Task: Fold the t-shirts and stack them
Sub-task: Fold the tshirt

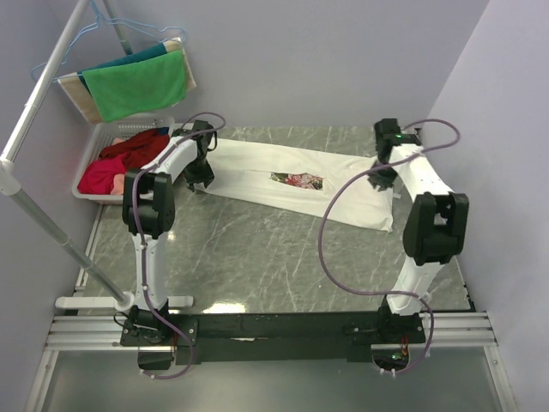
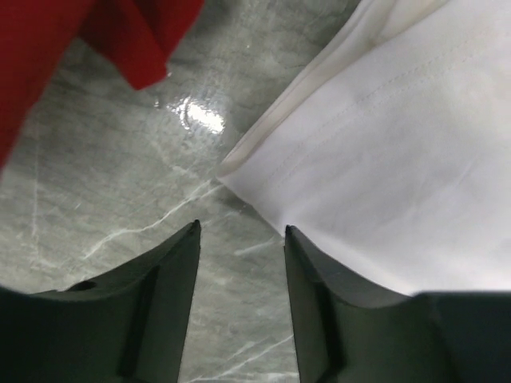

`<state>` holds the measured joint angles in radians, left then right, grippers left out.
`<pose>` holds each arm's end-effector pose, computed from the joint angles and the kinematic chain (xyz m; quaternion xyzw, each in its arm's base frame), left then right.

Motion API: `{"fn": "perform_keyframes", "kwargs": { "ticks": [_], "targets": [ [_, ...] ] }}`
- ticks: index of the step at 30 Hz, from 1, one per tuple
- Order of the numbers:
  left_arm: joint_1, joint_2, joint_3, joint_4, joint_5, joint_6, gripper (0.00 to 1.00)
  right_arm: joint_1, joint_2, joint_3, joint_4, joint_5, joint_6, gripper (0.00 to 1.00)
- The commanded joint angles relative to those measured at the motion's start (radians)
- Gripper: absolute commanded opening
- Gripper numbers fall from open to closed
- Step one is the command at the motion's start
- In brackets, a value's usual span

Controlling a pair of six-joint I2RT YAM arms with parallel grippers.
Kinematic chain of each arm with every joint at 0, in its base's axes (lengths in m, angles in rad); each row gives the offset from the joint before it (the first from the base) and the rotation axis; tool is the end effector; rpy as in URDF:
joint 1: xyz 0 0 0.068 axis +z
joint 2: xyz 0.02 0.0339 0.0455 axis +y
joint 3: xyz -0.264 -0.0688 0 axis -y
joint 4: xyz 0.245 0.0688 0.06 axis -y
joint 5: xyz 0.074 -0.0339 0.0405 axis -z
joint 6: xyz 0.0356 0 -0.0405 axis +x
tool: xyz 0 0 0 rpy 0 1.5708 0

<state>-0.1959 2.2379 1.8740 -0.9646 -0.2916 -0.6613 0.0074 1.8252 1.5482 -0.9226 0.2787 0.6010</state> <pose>0.4528 -0.0794 0.1848 -0.2436 0.9516 0.0815 0.1687 0.3778 -0.0070 0.2589 0.3092 0.9232 -0.0755 0.2152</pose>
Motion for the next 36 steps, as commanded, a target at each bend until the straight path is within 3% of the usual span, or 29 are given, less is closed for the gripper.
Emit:
{"fn": "perform_keyframes", "kwargs": {
  "ticks": [1, 7, 14, 23, 31, 36],
  "targets": [
    [0.004, -0.096, 0.048, -0.016, -0.029, 0.025, 0.57, 0.120, 0.118, 0.119, 0.033, -0.124, 0.005, 0.27],
    [0.004, -0.138, 0.033, -0.003, -0.086, 0.019, 0.63, 0.196, 0.284, 0.243, 0.059, -0.303, 0.003, 0.28],
    [0.004, -0.126, 0.027, 0.023, -0.063, 0.025, 0.63, 0.252, 0.486, 0.453, -0.014, -0.368, -0.015, 0.28],
    [0.004, -0.097, 0.057, 0.041, -0.029, 0.032, 0.63, 0.284, 0.361, 0.253, 0.108, -0.303, -0.026, 0.28],
    [0.004, -0.077, 0.071, 0.079, 0.019, 0.060, 0.63, 0.301, 0.399, 0.345, 0.188, -0.280, -0.093, 0.29],
    [0.004, -0.080, 0.070, 0.116, 0.055, 0.069, 0.64, 0.342, 0.428, 0.412, 0.266, -0.205, -0.168, 0.36]
  ]
}}
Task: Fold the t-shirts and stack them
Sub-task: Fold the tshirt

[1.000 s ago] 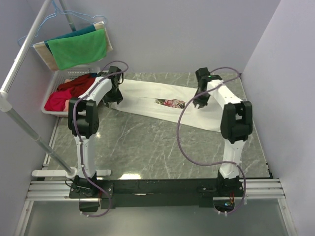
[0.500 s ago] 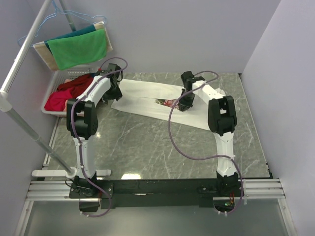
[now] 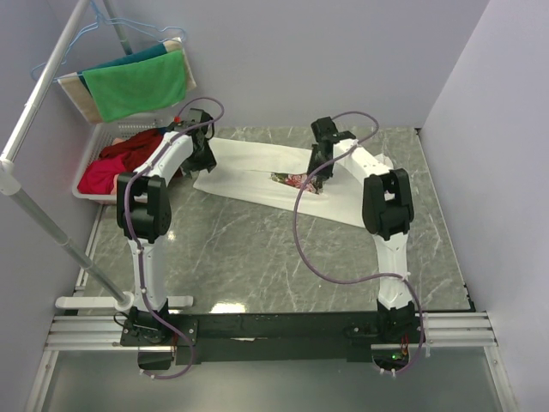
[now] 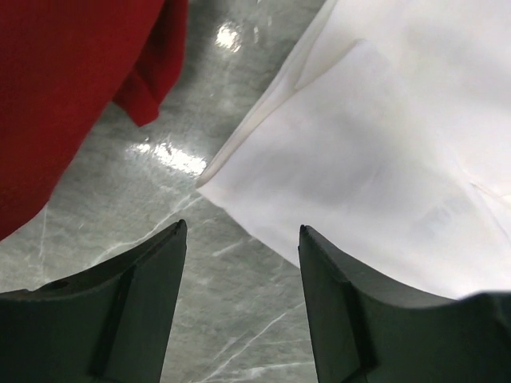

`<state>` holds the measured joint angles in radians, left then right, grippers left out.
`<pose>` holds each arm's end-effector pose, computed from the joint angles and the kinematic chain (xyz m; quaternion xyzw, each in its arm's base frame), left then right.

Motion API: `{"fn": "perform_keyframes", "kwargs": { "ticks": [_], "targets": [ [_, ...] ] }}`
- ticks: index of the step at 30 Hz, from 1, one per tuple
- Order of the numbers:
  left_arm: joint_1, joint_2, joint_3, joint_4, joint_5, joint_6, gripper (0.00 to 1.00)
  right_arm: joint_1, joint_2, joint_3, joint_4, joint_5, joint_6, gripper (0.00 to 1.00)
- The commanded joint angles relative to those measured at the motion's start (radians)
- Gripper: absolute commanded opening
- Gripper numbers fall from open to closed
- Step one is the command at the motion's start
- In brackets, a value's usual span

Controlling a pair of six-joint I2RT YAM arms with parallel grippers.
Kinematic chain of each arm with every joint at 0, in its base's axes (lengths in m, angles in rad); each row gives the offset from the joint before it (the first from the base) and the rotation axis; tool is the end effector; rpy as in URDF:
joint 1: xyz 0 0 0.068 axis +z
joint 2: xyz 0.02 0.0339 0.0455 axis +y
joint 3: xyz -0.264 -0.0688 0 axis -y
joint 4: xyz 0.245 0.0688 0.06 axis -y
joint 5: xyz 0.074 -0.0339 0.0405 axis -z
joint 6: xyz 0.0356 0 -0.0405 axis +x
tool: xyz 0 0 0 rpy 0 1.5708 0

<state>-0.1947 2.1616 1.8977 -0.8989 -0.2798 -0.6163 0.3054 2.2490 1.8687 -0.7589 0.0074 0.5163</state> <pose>0.4553 -0.0798 0.2274 -0.2305 0.9423 0.0463 0.2382 0.4591 0.1444 0.1843 0.1036 0.9713 0.0822 0.1977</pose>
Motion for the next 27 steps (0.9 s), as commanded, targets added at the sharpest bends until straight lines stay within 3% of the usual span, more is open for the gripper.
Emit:
{"fn": "perform_keyframes", "kwargs": {
  "ticks": [1, 4, 8, 15, 19, 27],
  "targets": [
    [0.003, -0.003, 0.050, 0.052, 0.048, 0.024, 0.64, 0.050, 0.014, 0.134, 0.095, 0.081, -0.094, 0.39],
    [0.003, 0.000, 0.061, 0.048, 0.041, 0.024, 0.64, 0.087, 0.067, 0.257, 0.041, 0.071, -0.122, 0.39],
    [0.006, 0.018, 0.080, 0.041, 0.031, 0.021, 0.65, 0.152, 0.075, 0.277, 0.024, 0.039, -0.150, 0.39],
    [0.026, 0.136, 0.221, 0.018, 0.171, 0.012, 0.65, 0.239, 0.122, 0.316, 0.043, -0.030, -0.176, 0.40],
    [0.028, 0.152, 0.205, 0.090, 0.289, 0.024, 0.65, 0.256, 0.153, 0.346, 0.081, -0.090, -0.177, 0.40],
    [0.037, 0.144, 0.149, 0.115, 0.298, 0.026, 0.65, 0.305, 0.224, 0.394, 0.090, -0.161, -0.173, 0.41]
  ]
}}
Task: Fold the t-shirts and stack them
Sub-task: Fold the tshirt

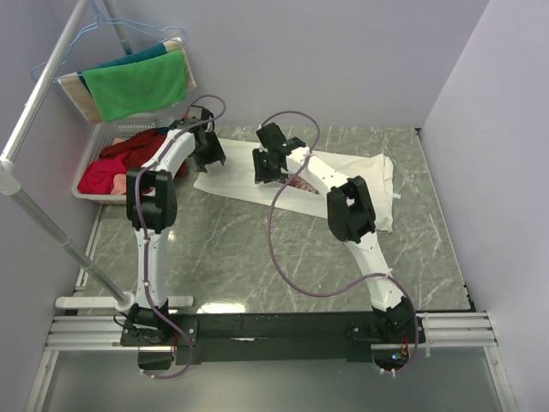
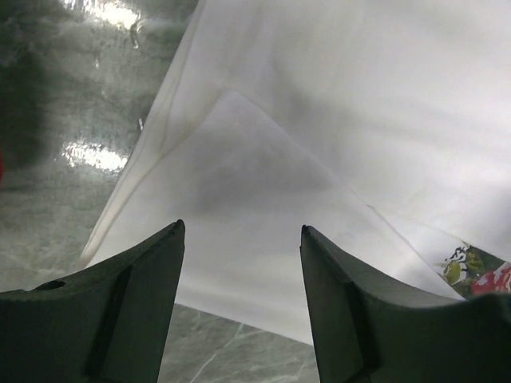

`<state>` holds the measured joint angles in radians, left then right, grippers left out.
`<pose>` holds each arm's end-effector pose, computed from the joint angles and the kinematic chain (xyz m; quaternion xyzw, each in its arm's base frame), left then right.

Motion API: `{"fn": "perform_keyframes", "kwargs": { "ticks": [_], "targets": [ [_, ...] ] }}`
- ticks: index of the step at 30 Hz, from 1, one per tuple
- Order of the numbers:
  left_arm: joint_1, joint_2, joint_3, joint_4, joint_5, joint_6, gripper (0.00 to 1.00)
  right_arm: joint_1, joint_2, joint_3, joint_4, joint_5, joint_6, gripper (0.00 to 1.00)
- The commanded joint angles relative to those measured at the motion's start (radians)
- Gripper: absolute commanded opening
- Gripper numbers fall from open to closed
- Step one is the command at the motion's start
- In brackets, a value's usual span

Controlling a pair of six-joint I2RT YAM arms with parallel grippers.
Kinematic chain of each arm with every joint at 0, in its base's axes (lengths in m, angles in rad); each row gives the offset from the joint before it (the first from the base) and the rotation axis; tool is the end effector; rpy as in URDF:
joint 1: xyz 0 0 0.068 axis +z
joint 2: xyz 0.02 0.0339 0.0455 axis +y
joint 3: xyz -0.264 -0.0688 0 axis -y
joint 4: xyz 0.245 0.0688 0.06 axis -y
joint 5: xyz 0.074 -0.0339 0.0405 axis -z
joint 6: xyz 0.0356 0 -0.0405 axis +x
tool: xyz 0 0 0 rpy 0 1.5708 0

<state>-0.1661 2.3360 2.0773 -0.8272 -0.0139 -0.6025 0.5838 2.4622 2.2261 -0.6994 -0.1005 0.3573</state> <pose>0.4993 -0.0832 0.2023 -0.2118 0.9474 -0.0838 0.2251 0.4507 0.3020 0.1923 -0.1228 0.9409 0.1840 0.2564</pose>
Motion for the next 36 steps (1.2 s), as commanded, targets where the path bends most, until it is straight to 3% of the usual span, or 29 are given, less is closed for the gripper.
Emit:
{"fn": "perform_keyframes", "kwargs": {
  "ticks": [1, 9, 25, 36],
  "targets": [
    [0.011, -0.036, -0.046, 0.051, 0.031, 0.010, 0.66, 0.031, 0.012, 0.024, 0.029, -0.056, -0.014, 0.41],
    [0.023, -0.066, -0.074, 0.077, 0.046, 0.015, 0.65, 0.076, 0.020, -0.045, 0.035, -0.070, -0.029, 0.41],
    [0.027, -0.179, -0.122, 0.117, 0.057, 0.044, 0.66, 0.085, 0.017, -0.131, -0.106, -0.025, -0.034, 0.40],
    [0.027, -0.093, 0.001, 0.086, 0.100, 0.049, 0.66, 0.119, -0.186, -0.429, -0.158, -0.168, -0.119, 0.40]
  ]
}}
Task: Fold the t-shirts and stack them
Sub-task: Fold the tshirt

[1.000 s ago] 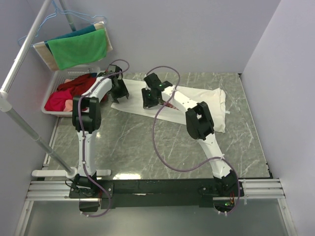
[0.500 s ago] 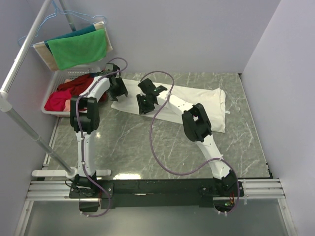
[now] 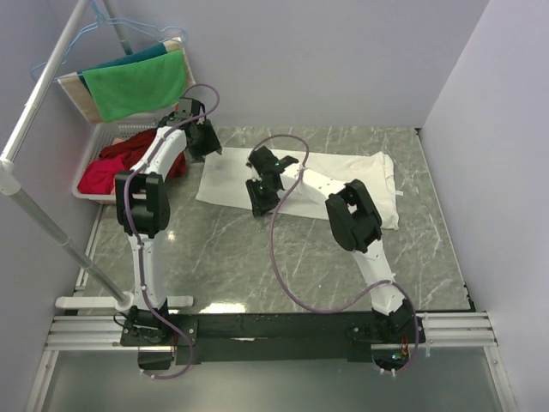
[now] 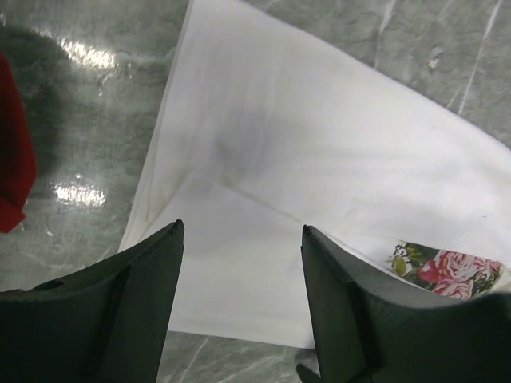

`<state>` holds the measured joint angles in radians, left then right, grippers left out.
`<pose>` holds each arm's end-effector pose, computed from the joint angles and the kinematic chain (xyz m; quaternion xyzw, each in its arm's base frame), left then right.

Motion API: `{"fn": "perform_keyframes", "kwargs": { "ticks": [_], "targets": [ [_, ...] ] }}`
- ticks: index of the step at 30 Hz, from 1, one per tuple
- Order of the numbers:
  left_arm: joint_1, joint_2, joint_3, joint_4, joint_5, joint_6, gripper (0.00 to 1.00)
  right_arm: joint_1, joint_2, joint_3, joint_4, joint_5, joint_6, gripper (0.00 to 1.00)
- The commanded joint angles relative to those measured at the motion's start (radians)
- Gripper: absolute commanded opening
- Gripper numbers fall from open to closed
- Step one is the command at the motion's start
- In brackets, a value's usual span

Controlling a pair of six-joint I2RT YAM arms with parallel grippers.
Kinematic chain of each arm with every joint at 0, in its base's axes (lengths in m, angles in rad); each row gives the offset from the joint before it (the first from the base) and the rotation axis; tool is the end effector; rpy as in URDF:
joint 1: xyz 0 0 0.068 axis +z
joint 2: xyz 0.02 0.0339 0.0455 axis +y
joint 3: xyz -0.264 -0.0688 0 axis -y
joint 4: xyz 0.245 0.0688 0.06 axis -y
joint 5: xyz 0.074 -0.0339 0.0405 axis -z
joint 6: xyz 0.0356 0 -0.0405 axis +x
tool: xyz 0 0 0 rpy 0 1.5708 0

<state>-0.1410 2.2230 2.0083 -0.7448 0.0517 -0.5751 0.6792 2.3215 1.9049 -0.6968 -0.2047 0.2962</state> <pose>0.4901 -0.0714 0.2400 -0.1977 0.9326 -0.1285 0.2731 0.3818 0.3175 0.1646 -0.2071 0.9467 0.1936 0.1526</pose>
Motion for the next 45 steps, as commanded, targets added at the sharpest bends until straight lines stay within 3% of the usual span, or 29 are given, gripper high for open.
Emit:
{"fn": "perform_keyframes", "kwargs": {
  "ticks": [1, 6, 10, 18, 22, 26, 31, 33, 37, 41, 45],
  "targets": [
    [0.001, 0.035, 0.078, 0.001, 0.043, 0.020, 0.66, 0.026, -0.059, -0.125, -0.171, -0.076, -0.069, 0.40],
    [0.001, 0.084, 0.133, -0.011, 0.071, 0.018, 0.66, 0.068, -0.143, -0.230, -0.201, -0.120, -0.092, 0.40],
    [0.001, 0.121, 0.162, -0.019, 0.089, 0.026, 0.66, 0.097, -0.209, -0.282, -0.175, -0.058, -0.072, 0.39],
    [-0.005, 0.049, -0.002, 0.012, 0.053, 0.035, 0.67, 0.080, -0.189, -0.106, -0.195, 0.169, -0.005, 0.41],
    [-0.032, -0.067, -0.140, 0.018, -0.001, 0.049, 0.67, -0.001, -0.220, -0.026, -0.178, 0.198, 0.017, 0.43],
    [-0.118, -0.141, -0.247, -0.004, -0.090, 0.038, 0.67, -0.169, -0.205, 0.068, -0.198, 0.133, 0.021, 0.47],
    [-0.184, -0.128, -0.266, -0.025, -0.182, -0.035, 0.67, -0.357, -0.198, 0.071, -0.190, -0.059, 0.056, 0.47],
    [-0.200, -0.102, -0.197, -0.106, -0.236, -0.072, 0.67, -0.418, -0.205, 0.062, -0.194, -0.036, 0.047, 0.47],
    [-0.210, -0.095, -0.206, -0.140, -0.315, -0.065, 0.67, -0.448, -0.212, 0.088, -0.201, 0.063, 0.020, 0.47],
    [-0.209, -0.141, -0.368, -0.067, -0.337, -0.034, 0.68, -0.448, -0.168, 0.164, -0.213, 0.062, 0.015, 0.47],
    [-0.200, -0.154, -0.459, 0.024, -0.331, -0.039, 0.67, -0.448, -0.188, 0.114, -0.156, 0.053, 0.029, 0.47]
  ]
}}
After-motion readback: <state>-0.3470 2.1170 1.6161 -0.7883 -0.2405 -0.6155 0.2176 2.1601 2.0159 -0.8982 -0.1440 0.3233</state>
